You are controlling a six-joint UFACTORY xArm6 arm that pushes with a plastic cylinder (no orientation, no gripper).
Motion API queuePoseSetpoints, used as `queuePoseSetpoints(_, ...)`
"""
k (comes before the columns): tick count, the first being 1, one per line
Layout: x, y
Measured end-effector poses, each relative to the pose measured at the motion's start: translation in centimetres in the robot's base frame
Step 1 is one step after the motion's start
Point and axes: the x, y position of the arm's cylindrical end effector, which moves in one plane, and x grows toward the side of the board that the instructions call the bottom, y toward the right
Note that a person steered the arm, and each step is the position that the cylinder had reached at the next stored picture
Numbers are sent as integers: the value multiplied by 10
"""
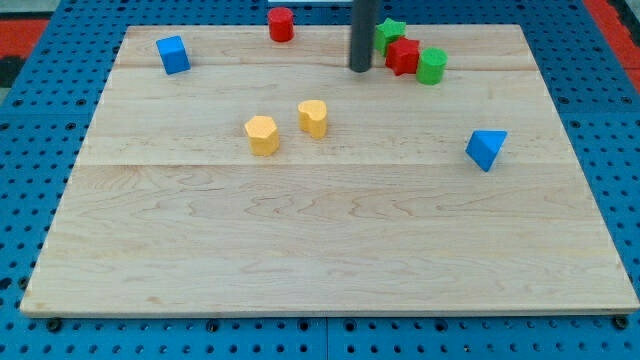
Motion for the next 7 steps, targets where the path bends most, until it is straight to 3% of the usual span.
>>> queuePoseSetpoints(3, 10, -21)
queuePoseSetpoints(4, 64, -7)
queuePoseSetpoints(5, 83, 67)
queuePoseSetpoints(7, 81, 235)
